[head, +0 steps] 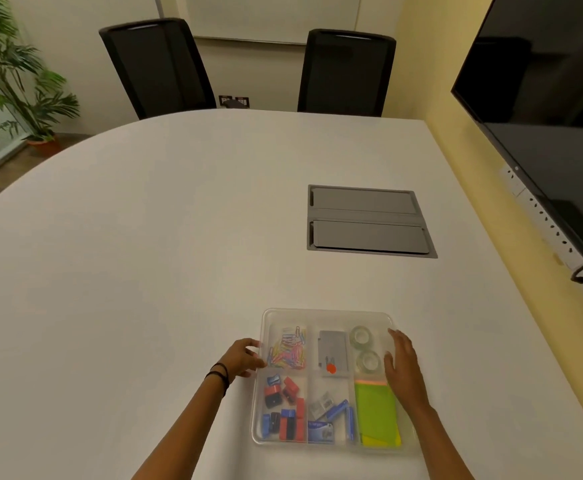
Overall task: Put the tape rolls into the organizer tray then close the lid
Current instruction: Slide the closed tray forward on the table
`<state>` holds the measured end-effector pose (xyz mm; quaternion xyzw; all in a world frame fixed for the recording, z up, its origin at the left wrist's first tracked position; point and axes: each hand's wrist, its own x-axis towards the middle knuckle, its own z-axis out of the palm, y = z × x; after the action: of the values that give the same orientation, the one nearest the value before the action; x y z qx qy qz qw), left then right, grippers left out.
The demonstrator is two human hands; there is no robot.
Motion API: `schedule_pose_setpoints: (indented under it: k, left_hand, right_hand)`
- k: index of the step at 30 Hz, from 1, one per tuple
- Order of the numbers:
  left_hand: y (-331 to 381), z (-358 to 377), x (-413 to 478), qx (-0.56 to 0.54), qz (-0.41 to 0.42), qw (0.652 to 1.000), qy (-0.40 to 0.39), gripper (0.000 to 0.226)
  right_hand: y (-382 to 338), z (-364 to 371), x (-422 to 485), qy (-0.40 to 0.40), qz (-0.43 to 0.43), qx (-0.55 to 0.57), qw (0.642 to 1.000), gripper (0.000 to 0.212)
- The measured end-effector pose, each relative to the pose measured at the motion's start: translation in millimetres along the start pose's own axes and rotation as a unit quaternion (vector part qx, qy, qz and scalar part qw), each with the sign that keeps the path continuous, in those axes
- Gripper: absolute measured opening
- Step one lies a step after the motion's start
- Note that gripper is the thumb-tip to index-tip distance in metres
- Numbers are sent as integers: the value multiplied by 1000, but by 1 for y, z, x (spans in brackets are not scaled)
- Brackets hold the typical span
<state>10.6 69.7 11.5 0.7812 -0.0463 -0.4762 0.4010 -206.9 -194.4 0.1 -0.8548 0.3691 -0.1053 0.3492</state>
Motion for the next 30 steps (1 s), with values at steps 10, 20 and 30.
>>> schedule_pose_setpoints:
  k: [10, 20, 30]
  left_hand:
    - [14, 25, 37, 22, 75, 971, 224, 30]
    - [17, 22, 56, -20, 155, 961, 230, 18]
    - [22, 21, 68, -104, 167, 950, 241, 16]
  right_hand:
    - [-5, 1, 56, 34, 81, 56, 995, 28]
    - [-9, 7, 83, 36, 137, 77, 987, 28]
    - [-16, 14, 104, 34, 192, 166, 967, 27]
